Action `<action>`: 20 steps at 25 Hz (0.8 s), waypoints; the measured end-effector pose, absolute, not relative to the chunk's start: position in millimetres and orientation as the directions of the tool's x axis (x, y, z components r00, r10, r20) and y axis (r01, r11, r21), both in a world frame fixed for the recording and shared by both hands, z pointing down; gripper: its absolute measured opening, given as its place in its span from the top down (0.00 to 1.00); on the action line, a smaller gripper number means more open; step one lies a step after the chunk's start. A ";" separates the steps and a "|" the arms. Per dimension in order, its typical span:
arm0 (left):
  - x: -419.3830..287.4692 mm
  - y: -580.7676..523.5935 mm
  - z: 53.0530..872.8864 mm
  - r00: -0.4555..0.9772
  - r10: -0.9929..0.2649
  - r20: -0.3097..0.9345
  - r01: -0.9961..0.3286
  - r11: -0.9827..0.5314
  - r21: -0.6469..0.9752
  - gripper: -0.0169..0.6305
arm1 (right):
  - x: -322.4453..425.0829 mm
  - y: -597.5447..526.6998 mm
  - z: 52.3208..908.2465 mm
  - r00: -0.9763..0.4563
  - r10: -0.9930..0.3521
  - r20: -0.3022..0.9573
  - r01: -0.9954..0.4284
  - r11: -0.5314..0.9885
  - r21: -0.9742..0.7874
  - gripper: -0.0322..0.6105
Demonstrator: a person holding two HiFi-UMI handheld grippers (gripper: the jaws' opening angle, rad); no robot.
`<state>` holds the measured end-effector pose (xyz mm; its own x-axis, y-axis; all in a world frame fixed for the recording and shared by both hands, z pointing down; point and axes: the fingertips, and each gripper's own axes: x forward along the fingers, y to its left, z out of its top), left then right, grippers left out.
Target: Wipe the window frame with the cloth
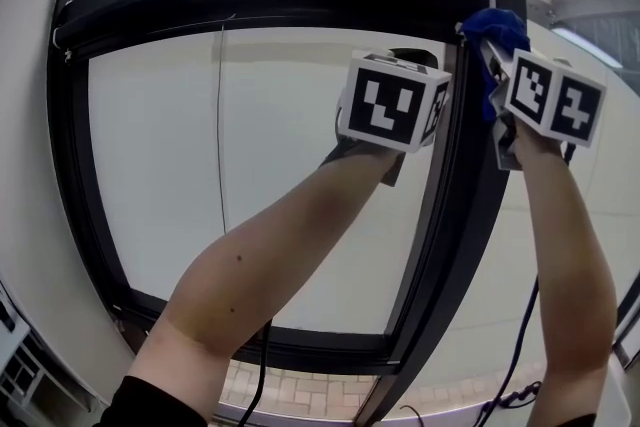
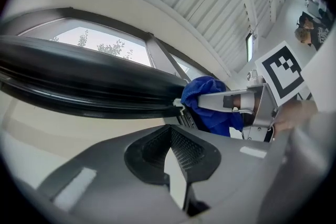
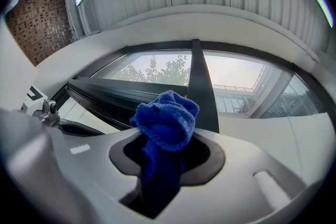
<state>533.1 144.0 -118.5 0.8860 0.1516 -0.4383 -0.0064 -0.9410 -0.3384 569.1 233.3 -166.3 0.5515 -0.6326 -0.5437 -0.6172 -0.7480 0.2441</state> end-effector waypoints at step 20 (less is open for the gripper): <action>529.1 149.4 -111.6 0.890 0.221 -0.400 0.065 -0.928 -0.368 0.99 | 571.0 229.3 -153.9 0.608 -0.622 -0.493 -0.591 -0.770 0.243 0.73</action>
<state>529.1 149.4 -111.6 0.8896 0.2212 -0.3995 0.0654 -0.9275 -0.3680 571.0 229.3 -153.9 0.6084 -0.6221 -0.4928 -0.5905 -0.7697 0.2426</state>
